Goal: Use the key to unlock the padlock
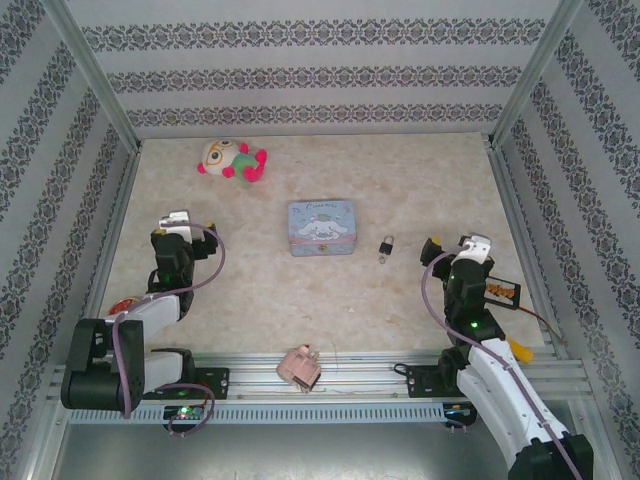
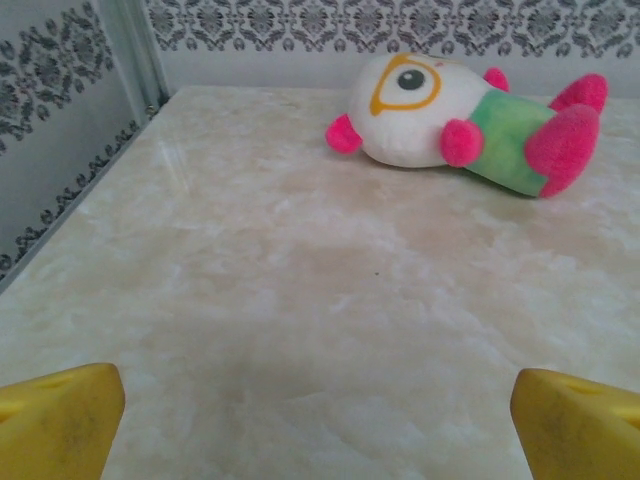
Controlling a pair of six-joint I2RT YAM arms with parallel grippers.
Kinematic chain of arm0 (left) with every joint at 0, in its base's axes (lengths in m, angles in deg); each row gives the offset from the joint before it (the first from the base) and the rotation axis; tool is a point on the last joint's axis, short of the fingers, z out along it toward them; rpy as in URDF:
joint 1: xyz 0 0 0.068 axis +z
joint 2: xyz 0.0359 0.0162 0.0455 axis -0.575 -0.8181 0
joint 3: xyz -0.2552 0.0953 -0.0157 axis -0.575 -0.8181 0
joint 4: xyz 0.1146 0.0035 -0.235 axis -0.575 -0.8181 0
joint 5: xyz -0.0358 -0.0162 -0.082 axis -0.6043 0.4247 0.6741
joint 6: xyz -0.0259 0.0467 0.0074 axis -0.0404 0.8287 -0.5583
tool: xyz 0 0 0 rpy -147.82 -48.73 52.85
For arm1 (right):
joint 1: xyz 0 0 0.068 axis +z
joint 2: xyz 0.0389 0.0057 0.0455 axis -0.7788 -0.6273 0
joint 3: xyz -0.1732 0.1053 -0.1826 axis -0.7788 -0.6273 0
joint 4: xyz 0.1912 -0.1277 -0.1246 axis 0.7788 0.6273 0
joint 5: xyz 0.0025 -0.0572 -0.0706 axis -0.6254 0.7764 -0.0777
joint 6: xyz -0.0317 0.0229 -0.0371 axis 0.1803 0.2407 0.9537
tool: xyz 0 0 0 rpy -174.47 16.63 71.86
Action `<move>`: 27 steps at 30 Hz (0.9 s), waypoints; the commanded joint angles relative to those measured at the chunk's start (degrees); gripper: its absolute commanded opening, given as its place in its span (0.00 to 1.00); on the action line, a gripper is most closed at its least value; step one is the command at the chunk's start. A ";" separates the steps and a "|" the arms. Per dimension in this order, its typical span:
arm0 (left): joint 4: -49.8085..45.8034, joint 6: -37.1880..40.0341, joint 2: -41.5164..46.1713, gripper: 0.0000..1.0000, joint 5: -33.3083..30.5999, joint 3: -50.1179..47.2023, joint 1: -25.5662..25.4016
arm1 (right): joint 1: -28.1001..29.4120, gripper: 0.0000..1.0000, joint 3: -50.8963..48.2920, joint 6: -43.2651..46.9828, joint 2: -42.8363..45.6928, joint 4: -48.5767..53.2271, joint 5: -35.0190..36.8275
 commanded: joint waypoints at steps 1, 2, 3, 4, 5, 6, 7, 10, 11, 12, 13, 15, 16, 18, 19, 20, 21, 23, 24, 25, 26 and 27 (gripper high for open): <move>9.40 3.11 -0.44 0.99 3.76 -0.02 0.83 | -0.51 0.98 -0.61 4.78 0.70 -8.17 -0.03; 8.95 3.39 -0.34 0.99 4.51 0.12 0.82 | -0.52 0.98 -0.70 5.48 0.43 -8.25 -0.09; 8.33 3.40 -0.12 0.99 5.33 0.25 0.83 | -0.58 0.98 -0.84 6.47 0.08 -8.48 -0.22; 8.20 3.35 -0.05 0.99 6.14 0.19 0.81 | -0.51 0.98 -1.08 7.59 -0.29 -8.81 -0.44; 7.84 3.20 0.30 0.99 6.97 0.01 0.76 | -0.51 0.98 -1.26 8.82 -0.50 -9.01 -0.66; 7.27 2.84 0.94 0.99 7.86 -0.26 0.75 | -0.51 0.98 -1.54 9.93 -0.62 -9.20 -0.88; 7.16 2.46 1.60 0.99 8.74 -0.72 0.75 | -0.51 0.98 -1.73 10.65 -0.63 -9.34 -1.05; 8.91 1.80 1.44 0.99 9.97 -2.47 0.74 | -0.54 0.98 -3.09 12.06 -0.20 -10.64 -1.28; 9.68 1.74 0.84 0.99 10.02 -2.91 0.74 | -0.57 0.98 -3.47 12.43 -0.06 -11.02 -1.27; 10.46 1.65 0.15 0.99 10.32 -3.34 0.74 | -0.61 0.98 -3.92 12.74 0.06 -11.36 -1.15; 11.14 1.47 -0.56 0.99 10.84 -3.75 0.74 | -0.65 0.98 -4.25 12.78 0.03 -11.46 -1.14; 13.31 1.06 -2.30 0.99 11.52 -4.48 0.74 | -0.60 0.98 -4.80 12.70 0.06 -11.58 -0.98; 15.41 1.02 -3.63 0.99 11.72 -4.95 0.74 | -0.60 0.98 -5.08 12.61 0.07 -11.71 -0.89; 20.10 0.71 -6.68 0.99 11.88 -5.36 0.74 | -0.69 0.98 -5.73 12.60 -0.21 -12.40 -0.74; 22.41 0.45 -8.41 0.99 12.05 -5.38 0.74 | -0.71 0.98 -6.11 12.61 -0.35 -12.90 -0.64; 24.02 0.06 -10.07 0.99 12.13 -5.07 0.74 | -0.77 0.98 -6.38 12.52 -0.42 -13.31 -0.66; 25.40 0.27 -12.11 0.99 12.85 -4.67 0.74 | -0.90 0.98 -6.58 12.52 -0.60 -13.73 -0.63; 26.63 0.44 -15.77 0.99 13.50 -3.76 0.66 | -1.11 0.98 -7.02 12.45 -0.97 -14.55 -0.56; 29.26 0.72 -18.27 0.99 13.87 -3.79 0.66 | -1.22 0.98 -7.20 12.43 -1.15 -14.86 -0.47; 31.93 0.68 -20.65 0.99 14.24 -4.07 0.66 | -1.38 0.98 -7.36 12.43 -1.34 -15.16 -0.36; 34.45 0.71 -22.71 0.99 14.41 -4.37 0.59 | -1.54 0.98 -7.41 12.43 -1.46 -15.28 -0.37; 38.49 0.82 -24.43 0.99 14.66 -5.00 0.57 | -1.71 0.98 -7.55 12.43 -1.55 -15.44 -0.49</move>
